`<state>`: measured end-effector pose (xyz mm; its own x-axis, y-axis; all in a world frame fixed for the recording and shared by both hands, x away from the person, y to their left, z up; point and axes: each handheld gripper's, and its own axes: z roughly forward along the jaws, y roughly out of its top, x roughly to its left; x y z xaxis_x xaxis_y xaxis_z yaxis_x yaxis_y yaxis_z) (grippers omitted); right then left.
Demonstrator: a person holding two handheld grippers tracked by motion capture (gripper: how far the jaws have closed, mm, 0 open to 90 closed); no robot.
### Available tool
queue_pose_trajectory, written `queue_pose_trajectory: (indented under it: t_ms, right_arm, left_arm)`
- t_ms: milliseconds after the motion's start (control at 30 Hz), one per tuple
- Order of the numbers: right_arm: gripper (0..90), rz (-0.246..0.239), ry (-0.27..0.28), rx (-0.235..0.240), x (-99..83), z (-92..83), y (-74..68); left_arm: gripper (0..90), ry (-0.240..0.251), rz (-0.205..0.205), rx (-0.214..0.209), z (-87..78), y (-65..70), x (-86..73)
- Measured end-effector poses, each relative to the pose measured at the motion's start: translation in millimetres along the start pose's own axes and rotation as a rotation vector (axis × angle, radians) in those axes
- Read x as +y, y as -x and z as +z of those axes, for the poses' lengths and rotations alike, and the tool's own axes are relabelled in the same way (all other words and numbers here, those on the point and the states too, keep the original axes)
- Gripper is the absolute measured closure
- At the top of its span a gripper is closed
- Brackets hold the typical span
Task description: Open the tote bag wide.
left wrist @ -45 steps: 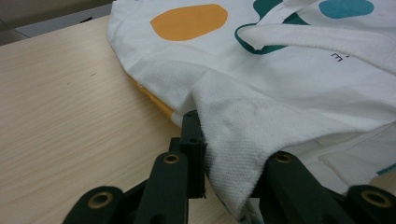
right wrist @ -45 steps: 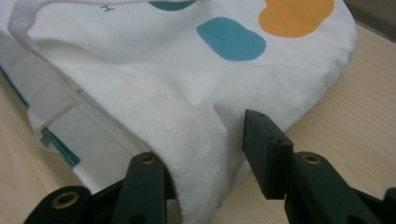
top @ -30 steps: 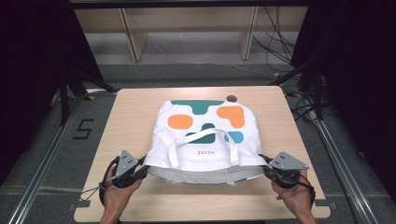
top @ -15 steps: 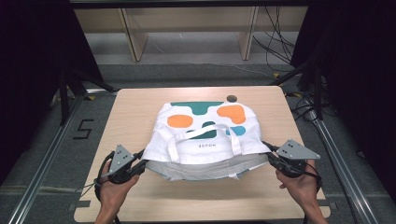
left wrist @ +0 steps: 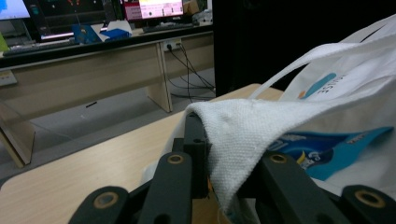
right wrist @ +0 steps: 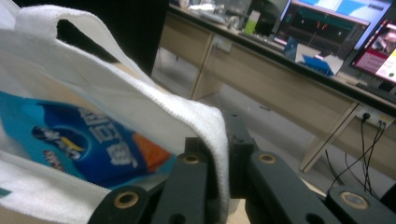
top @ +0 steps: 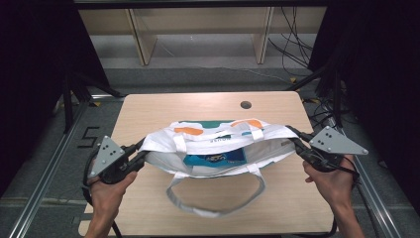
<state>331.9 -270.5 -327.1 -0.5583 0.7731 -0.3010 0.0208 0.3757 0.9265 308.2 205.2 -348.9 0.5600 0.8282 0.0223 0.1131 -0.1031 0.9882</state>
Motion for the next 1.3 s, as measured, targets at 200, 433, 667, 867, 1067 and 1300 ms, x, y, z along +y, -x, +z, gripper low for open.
queue_pose_trajectory:
  t_ms: [200,433,667,867,1067,1300]
  right_arm:
    - [88.1,-0.007,0.059,0.005,23.1,-24.3,-2.1]
    - [88.1,-0.009,0.117,0.021,35.7,-31.3,1.0]
    - [88.0,0.037,0.068,0.009,22.8,-2.3,8.0]
    - [87.9,0.037,0.011,0.026,10.2,9.3,8.4]
    - [87.8,0.015,-0.066,0.050,-0.8,15.0,6.7]
    - [87.7,0.019,-0.119,0.055,-13.6,22.7,7.8]
  left_arm:
    - [80.6,0.107,0.055,-0.020,-20.6,7.6,30.7]
    - [80.7,0.163,0.031,-0.053,-29.8,6.1,48.3]
    - [80.2,0.116,-0.038,-0.047,-0.2,-16.7,24.0]
    - [80.0,0.015,-0.077,-0.044,16.7,-27.0,-2.2]
    - [79.4,-0.045,-0.098,-0.076,27.5,-32.3,-23.6]
    - [79.2,-0.119,-0.077,-0.062,40.8,-30.7,-40.2]
